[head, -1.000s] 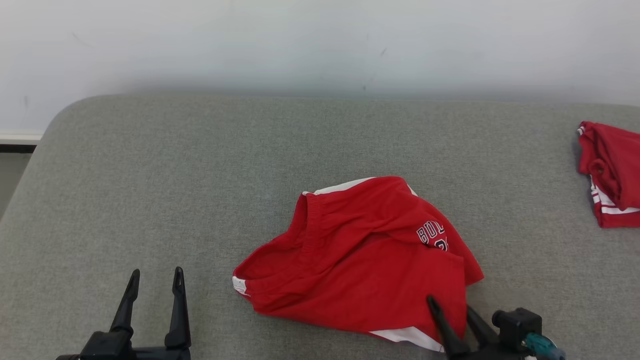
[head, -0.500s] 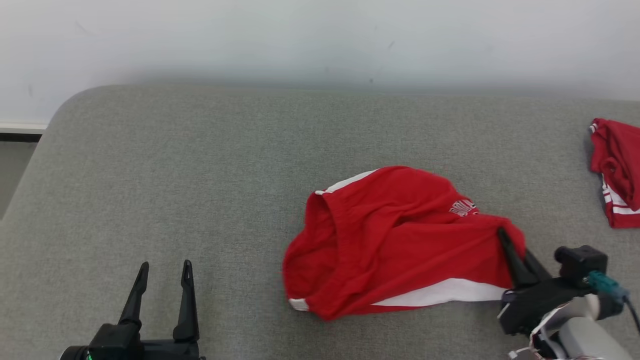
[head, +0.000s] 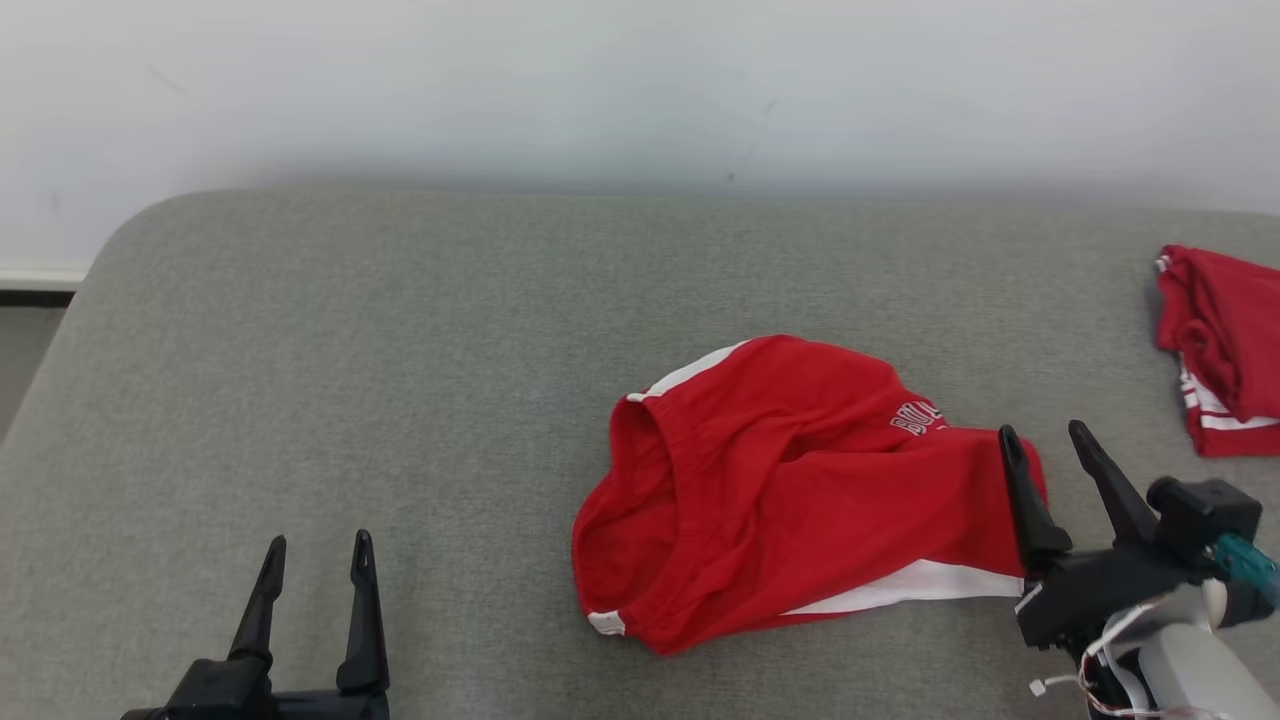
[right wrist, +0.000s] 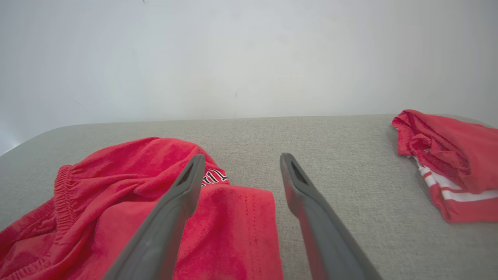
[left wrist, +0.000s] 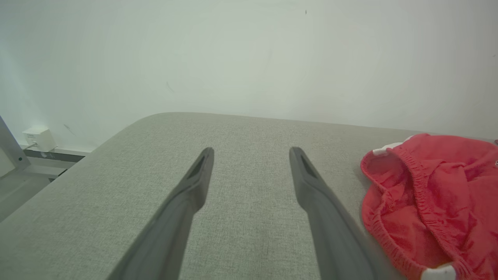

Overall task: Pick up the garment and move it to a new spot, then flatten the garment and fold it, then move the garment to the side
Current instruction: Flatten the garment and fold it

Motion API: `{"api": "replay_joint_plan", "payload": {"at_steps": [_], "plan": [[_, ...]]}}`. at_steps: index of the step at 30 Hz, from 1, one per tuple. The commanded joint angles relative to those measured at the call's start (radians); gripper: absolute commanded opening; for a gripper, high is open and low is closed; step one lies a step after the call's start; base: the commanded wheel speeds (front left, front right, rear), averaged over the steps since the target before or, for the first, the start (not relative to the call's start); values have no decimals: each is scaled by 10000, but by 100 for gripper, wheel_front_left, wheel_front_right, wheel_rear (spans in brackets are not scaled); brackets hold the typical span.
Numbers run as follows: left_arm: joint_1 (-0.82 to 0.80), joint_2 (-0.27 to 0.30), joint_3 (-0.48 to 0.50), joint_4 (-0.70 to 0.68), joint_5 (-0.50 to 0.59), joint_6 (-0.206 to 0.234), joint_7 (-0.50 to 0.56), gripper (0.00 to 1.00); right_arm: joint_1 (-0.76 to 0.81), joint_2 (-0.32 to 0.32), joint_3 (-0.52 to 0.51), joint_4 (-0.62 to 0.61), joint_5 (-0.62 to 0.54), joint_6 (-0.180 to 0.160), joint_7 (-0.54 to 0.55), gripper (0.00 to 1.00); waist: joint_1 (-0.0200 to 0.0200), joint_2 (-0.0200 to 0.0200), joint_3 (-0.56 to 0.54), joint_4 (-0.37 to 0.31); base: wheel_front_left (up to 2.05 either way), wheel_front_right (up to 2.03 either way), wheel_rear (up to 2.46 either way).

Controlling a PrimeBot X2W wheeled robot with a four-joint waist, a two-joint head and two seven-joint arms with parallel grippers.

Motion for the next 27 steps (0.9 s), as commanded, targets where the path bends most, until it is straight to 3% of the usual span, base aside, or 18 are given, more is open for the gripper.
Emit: {"api": "replay_joint_plan", "payload": {"at_steps": [1, 15, 27], "plan": [[150, -8, 84, -45, 39, -8, -29, 100, 533, 128, -367, -602, -303, -31, -38, 100, 0, -1, -203, -289, 0, 0, 0], [325, 18, 443, -170, 213, -169, -29, 100, 2727, 880, -1942, -4111, -1242, -31, -27, 100, 0, -1, -485, -1153, 0, 0, 0], [722, 119, 483, -331, 428, -365, -29, 100, 4231, 1148, -2043, -5102, -1606, -31, -25, 100, 0, -1, -785, -1447, 0, 0, 0]]}}
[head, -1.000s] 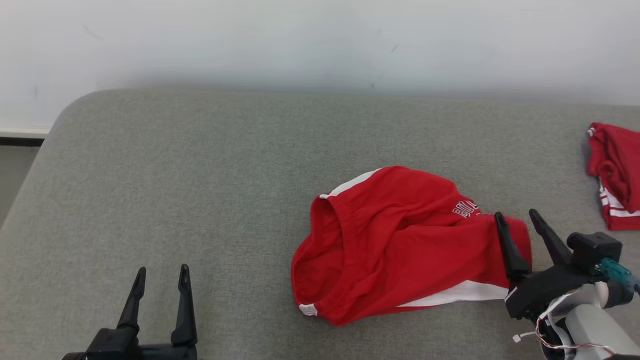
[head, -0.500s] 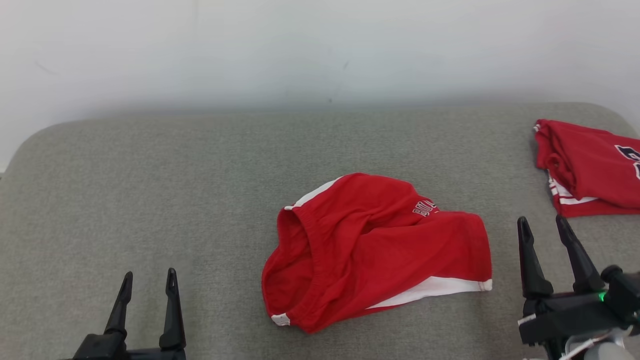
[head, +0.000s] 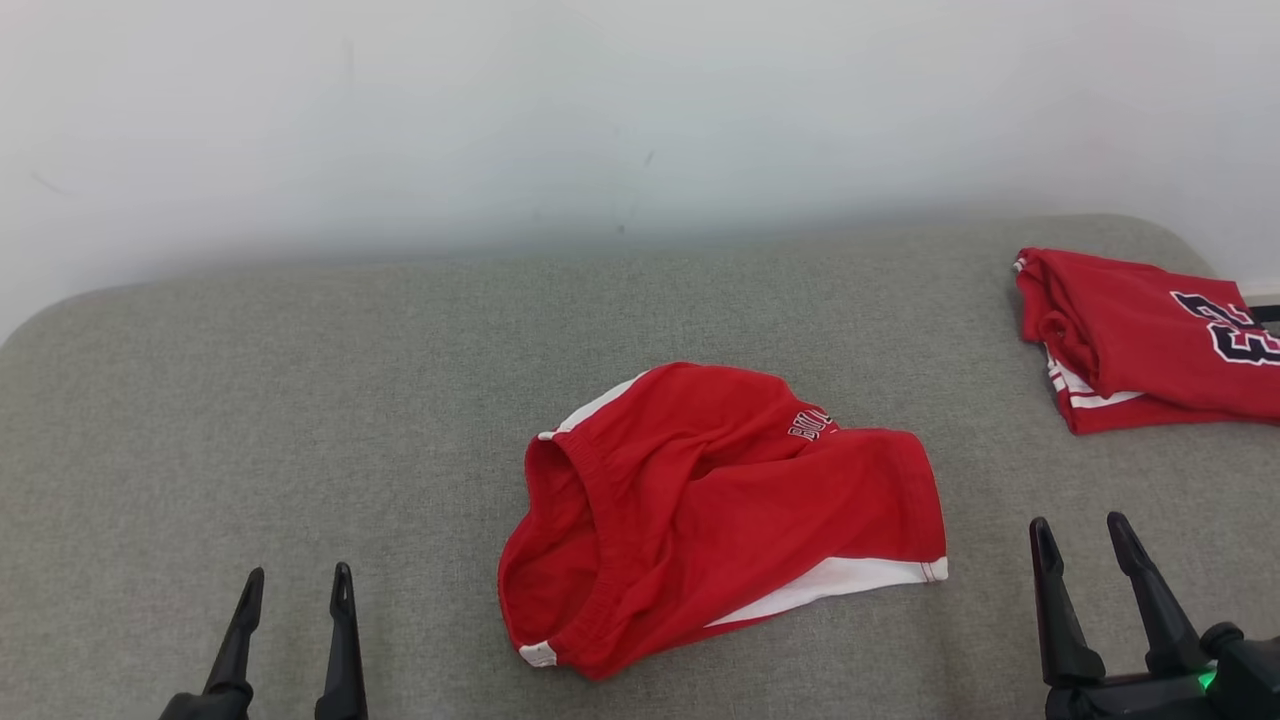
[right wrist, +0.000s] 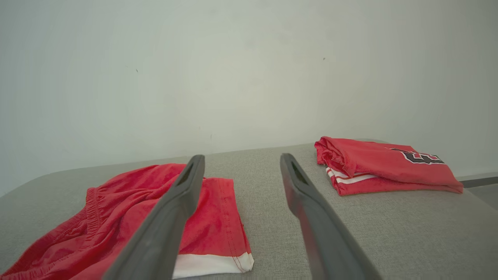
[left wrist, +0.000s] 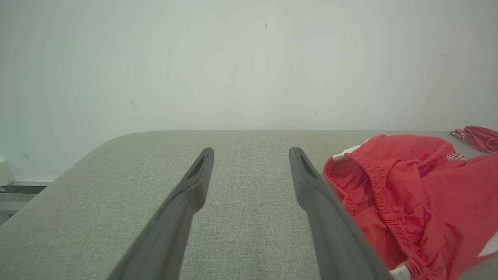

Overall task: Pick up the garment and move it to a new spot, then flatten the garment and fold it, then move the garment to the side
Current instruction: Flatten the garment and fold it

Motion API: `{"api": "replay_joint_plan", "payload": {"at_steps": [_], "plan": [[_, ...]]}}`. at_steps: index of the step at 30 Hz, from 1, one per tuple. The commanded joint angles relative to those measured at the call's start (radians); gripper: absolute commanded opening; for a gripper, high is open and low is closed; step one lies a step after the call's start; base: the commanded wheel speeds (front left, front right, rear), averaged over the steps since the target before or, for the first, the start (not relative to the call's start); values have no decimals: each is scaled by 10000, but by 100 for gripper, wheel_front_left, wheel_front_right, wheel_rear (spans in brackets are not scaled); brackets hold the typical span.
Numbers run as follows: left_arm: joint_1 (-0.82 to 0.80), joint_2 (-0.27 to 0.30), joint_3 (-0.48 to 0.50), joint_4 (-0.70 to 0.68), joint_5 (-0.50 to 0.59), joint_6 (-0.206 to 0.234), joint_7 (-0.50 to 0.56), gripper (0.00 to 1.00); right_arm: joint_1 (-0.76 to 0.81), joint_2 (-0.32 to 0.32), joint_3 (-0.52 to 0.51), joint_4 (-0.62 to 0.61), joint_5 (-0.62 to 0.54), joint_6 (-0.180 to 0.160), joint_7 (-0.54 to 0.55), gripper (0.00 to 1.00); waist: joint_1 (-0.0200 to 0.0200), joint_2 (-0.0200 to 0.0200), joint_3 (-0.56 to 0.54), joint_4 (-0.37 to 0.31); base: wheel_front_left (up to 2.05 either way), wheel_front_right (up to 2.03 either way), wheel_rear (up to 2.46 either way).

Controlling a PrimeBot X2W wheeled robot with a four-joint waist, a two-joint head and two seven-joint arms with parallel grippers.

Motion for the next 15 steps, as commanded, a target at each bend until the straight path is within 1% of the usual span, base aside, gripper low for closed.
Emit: {"api": "replay_joint_plan", "payload": {"at_steps": [1, 9, 15], "plan": [[201, 21, -24, -102, 102, -39, -29, 100, 131, 57, 9, -55, -104, -31, -10, 100, 1, 0, -54, -15, 0, 0, 0], [611, 182, -123, -400, 192, -132, -29, 100, 388, 202, -27, -46, -51, -31, -10, 100, 1, 0, -187, 110, 0, 0, 0], [775, 180, -146, -468, 213, -156, -29, 100, 418, 222, -47, 37, -2, -31, -10, 100, 1, 0, -189, 223, 0, 0, 0]]}}
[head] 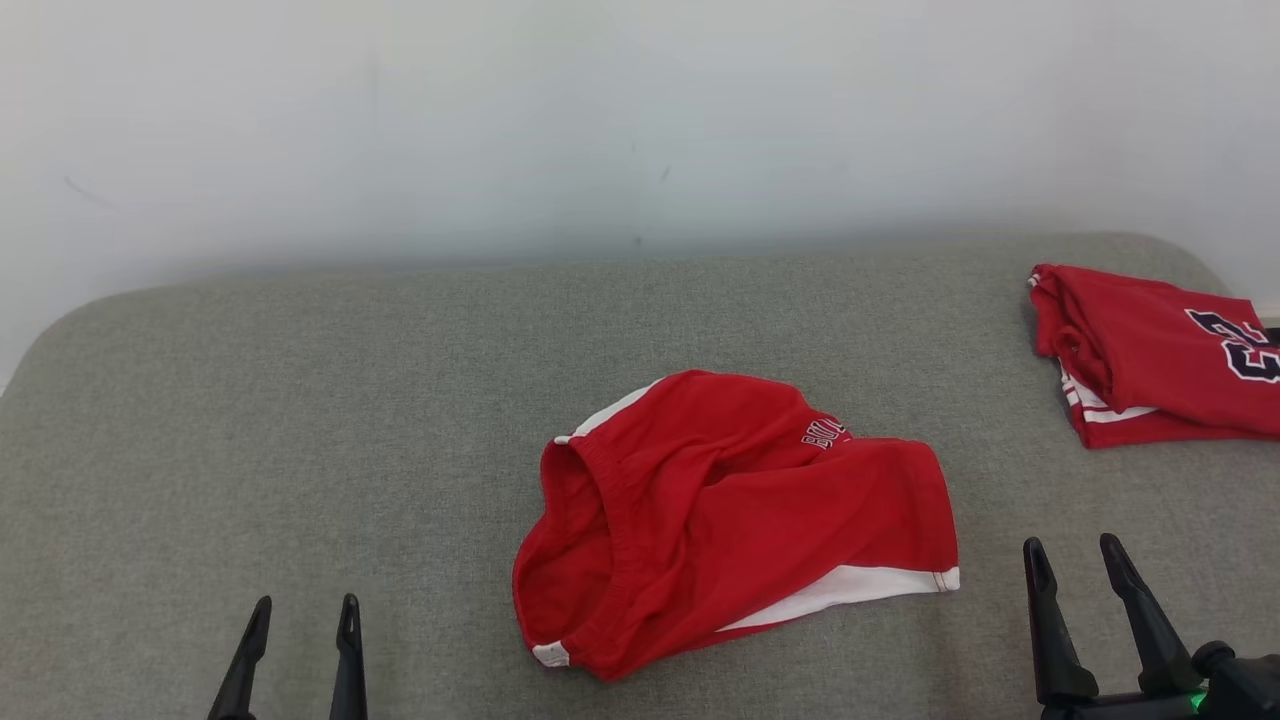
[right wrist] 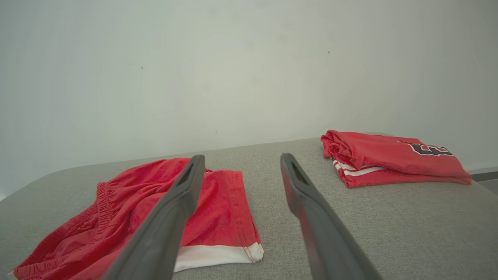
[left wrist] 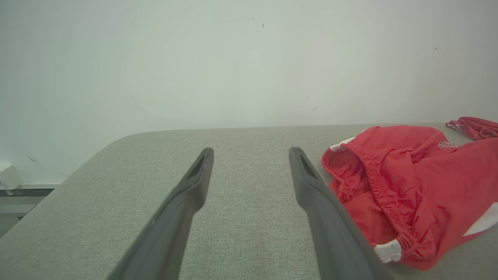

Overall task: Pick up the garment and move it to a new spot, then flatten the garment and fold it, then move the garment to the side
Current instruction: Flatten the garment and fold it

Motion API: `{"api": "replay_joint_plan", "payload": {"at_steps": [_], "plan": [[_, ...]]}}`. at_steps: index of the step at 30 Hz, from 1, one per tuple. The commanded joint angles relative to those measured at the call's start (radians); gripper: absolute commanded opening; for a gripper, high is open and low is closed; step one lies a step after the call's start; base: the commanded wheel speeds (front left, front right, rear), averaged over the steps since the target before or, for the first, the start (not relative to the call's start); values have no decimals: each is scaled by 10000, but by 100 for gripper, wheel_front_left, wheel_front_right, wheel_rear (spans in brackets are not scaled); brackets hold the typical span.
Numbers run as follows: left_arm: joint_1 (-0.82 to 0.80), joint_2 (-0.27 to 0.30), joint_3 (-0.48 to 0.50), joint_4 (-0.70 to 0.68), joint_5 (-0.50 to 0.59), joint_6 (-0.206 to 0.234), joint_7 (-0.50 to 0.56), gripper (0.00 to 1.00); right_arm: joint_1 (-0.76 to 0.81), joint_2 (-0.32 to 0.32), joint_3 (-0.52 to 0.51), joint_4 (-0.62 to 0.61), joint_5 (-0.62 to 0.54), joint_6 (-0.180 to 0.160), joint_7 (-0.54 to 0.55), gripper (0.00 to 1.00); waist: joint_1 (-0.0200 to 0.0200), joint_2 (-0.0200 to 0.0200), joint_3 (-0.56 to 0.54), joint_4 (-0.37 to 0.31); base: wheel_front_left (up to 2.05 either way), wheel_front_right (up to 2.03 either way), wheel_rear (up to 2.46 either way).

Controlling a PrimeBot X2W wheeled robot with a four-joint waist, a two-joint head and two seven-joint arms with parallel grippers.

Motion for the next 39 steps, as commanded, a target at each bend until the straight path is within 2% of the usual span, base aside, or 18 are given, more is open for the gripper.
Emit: {"api": "replay_joint_plan", "payload": {"at_steps": [1, 5, 10, 19, 25, 32, 39], "plan": [[149, 32, -64, -1, 97, -12, -29, 100, 110, 3, -6, 64, 52, -31, -10, 100, 1, 0, 8, 26, 0, 0, 0], [-34, 171, -405, 127, 164, -93, -29, 100, 46, -118, 65, 249, 84, -31, -10, 100, 1, 0, 43, 38, 0, 0, 0], [-610, 763, -1645, 530, 283, -168, -29, 100, -305, -538, 408, 874, 120, -31, -10, 100, 1, 0, 173, -8, 0, 0, 0], [-2354, 2413, -5190, 1538, -615, -150, 196, 100, -1524, -1322, 1492, 2423, 371, -31, -8, 100, 1, 0, 809, -200, 0, 0, 0], [-3433, 3172, -6983, 2358, -1277, -148, 232, 100, -2445, -1705, 2398, 3690, 588, -31, -8, 100, 1, 0, 1195, -284, 0, 0, 0], [-4549, 3784, -8908, 3272, -2157, -148, 245, 100, -3451, -2064, 3663, 4898, 883, -31, -8, 100, 1, 0, 1511, -346, 0, 0, 0], [-5479, 4069, -10075, 3960, -2816, -148, 158, 100, -4273, -2151, 4928, 5640, 1301, -31, -7, 100, 1, 0, 1734, -325, 0, 0, 0]]}}
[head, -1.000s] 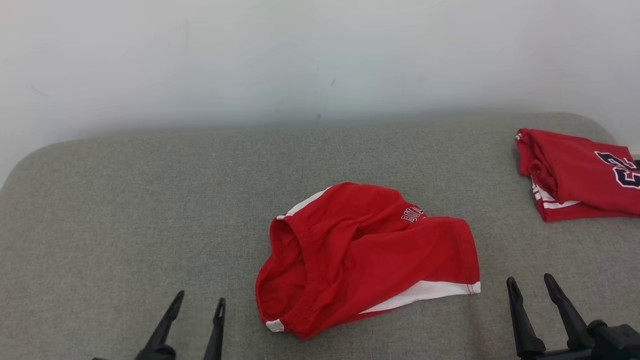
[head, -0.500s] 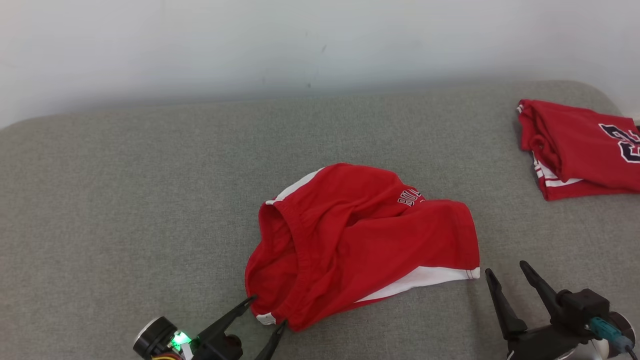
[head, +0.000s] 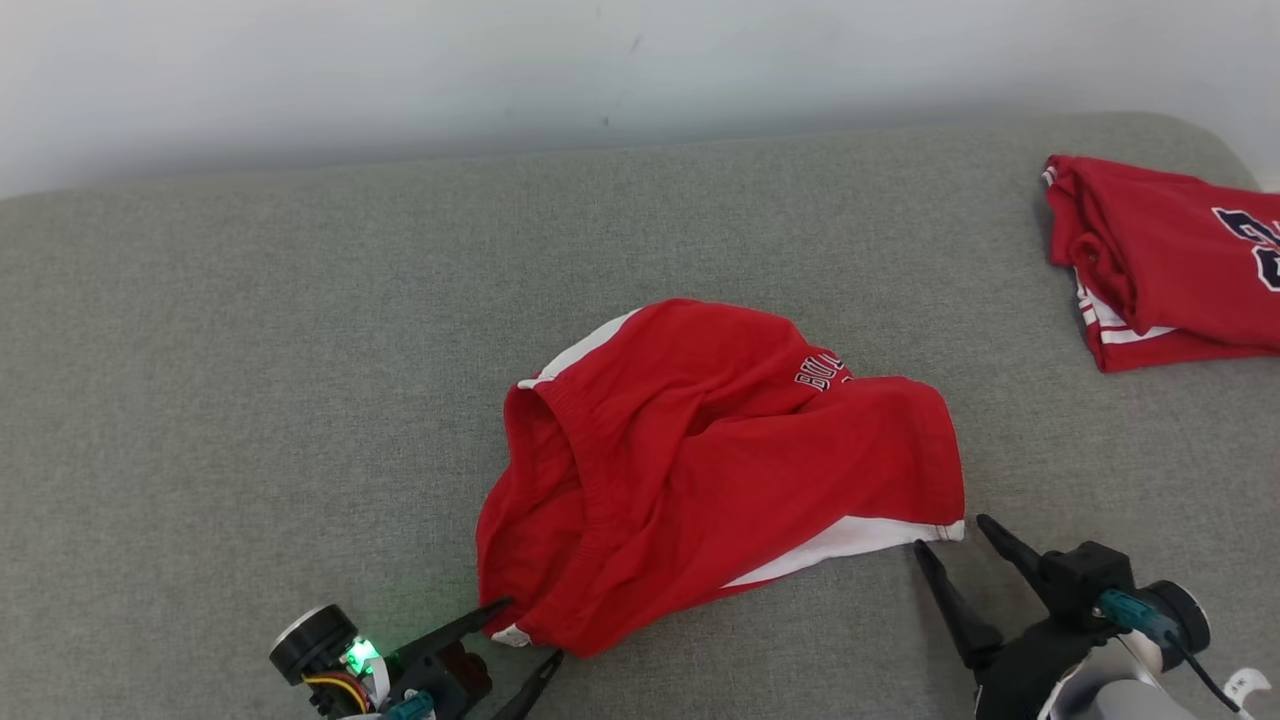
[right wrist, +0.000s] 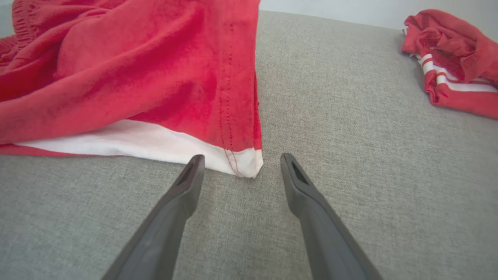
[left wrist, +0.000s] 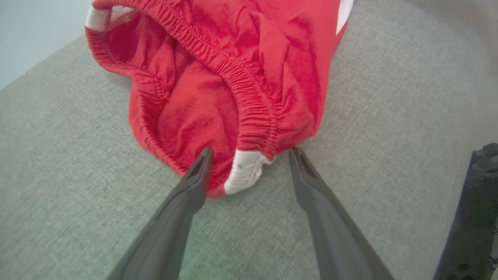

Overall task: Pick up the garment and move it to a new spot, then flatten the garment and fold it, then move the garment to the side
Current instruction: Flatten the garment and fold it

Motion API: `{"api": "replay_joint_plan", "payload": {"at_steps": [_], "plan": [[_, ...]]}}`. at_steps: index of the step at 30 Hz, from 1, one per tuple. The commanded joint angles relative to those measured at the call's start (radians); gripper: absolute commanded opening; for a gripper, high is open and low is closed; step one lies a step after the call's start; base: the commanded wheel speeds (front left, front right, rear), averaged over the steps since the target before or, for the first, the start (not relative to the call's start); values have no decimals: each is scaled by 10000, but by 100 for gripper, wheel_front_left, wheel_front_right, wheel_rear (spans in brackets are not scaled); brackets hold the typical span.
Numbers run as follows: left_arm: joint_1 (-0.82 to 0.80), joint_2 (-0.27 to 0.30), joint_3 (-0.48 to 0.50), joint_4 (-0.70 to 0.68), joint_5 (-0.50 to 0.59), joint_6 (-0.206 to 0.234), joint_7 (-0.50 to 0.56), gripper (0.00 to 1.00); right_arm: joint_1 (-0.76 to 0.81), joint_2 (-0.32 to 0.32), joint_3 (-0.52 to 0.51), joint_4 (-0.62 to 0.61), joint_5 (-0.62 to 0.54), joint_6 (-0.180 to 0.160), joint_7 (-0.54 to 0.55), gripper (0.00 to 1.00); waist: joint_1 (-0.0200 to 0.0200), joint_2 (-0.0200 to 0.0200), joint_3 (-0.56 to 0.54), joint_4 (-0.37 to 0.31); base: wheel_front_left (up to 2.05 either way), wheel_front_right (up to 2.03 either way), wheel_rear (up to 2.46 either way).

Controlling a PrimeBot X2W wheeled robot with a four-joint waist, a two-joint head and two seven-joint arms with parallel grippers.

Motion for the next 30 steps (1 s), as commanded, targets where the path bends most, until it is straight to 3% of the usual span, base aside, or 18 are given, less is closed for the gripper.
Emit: {"api": "replay_joint_plan", "payload": {"at_steps": [1, 5, 6, 7, 8, 9, 10, 18, 30], "plan": [[-181, 38, -170, 107, -158, 24, -33, 100, -233, -54, 154, 85, 128, -31, -6, 100, -1, -1, 71, 20, 0, 0, 0], [-556, 36, -658, 412, -486, 24, -95, 100, -645, -49, 719, 533, 382, -31, -6, 100, -1, -1, 221, 59, 0, 0, 0], [-630, 31, -718, 493, -583, 24, -94, 81, -751, -15, 838, 655, 524, -31, -5, 100, -1, -1, 253, 66, 0, 0, 0], [-674, 13, -774, 566, -692, 25, -107, 50, -859, 11, 958, 764, 639, -31, -5, 36, -1, -1, 288, 81, 0, 0, 0], [-720, -4, -838, 636, -754, 25, -113, 27, -944, 38, 1095, 889, 786, -31, -6, 0, -1, -1, 309, 96, 0, 0, 0], [-720, -4, -838, 636, -754, 25, -113, 27, -944, 38, 1095, 889, 786, -31, -6, 0, -1, -1, 309, 96, 0, 0, 0], [-750, -39, -882, 687, -846, 24, -134, 0, -996, 43, 1277, 966, 872, -31, -3, 0, -1, -1, 328, 131, 0, 0, 0], [-352, -253, -153, 254, -1437, 85, -201, 0, -755, -418, 1916, -380, 1352, -31, -5, 0, -1, -1, 25, 153, 0, 0, 0], [-422, 278, 1775, -2257, -1978, 145, -196, 0, -1109, -1521, 2156, -2850, 1983, -31, -5, 0, -1, -1, -443, -49, 0, 0, 0]]}}
